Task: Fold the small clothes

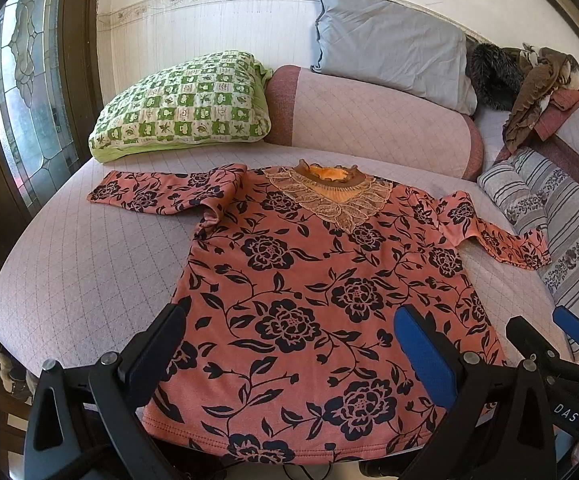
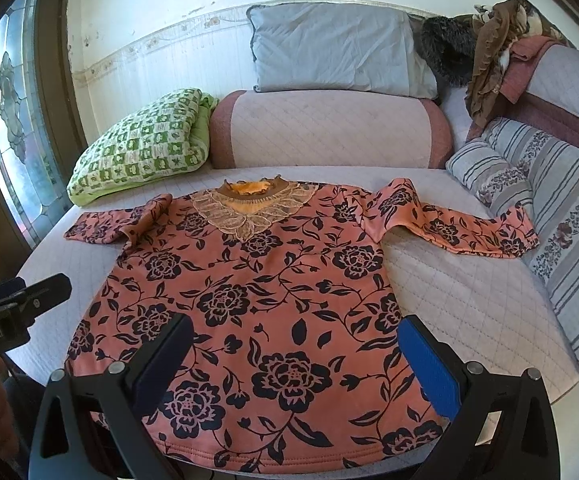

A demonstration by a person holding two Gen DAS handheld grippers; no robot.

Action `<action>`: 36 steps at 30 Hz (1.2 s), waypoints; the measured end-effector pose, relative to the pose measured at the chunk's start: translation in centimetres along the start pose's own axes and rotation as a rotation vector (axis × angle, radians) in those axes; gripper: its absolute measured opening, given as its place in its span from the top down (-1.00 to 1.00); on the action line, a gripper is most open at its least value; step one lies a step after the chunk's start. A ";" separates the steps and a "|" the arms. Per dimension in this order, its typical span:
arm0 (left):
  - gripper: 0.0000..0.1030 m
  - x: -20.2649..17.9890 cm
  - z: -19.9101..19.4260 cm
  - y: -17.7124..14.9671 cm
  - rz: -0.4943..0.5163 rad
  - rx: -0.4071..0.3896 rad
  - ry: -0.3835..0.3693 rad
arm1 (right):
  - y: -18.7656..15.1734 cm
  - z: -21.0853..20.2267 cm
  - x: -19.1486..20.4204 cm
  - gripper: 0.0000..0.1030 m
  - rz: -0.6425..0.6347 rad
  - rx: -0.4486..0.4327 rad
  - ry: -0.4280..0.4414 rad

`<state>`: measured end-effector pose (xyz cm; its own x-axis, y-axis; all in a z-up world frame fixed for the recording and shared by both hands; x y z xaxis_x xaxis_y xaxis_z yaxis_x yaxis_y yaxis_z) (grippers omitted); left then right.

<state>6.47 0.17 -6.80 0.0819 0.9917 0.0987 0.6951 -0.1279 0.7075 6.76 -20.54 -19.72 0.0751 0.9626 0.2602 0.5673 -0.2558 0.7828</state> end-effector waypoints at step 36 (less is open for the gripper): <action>-1.00 0.1 -0.3 0.0 -0.001 -0.001 -0.003 | 0.4 -0.2 0.1 -1.00 0.002 -0.007 -0.001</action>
<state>6.29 0.26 -6.61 0.0829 0.9919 0.0960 0.6946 -0.1266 0.7082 6.77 -20.59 -19.28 0.0773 0.9623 0.2609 0.5614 -0.2583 0.7862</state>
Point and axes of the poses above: each gripper's, at about its wrist camera, not at the fingertips, and z roughly the way its jaws point, x to its left, y to its top, the point moved 10 cm from there along z, roughly the way its jaws point, and after that the axes turned 15 degrees about z, right-handed, at the moved point
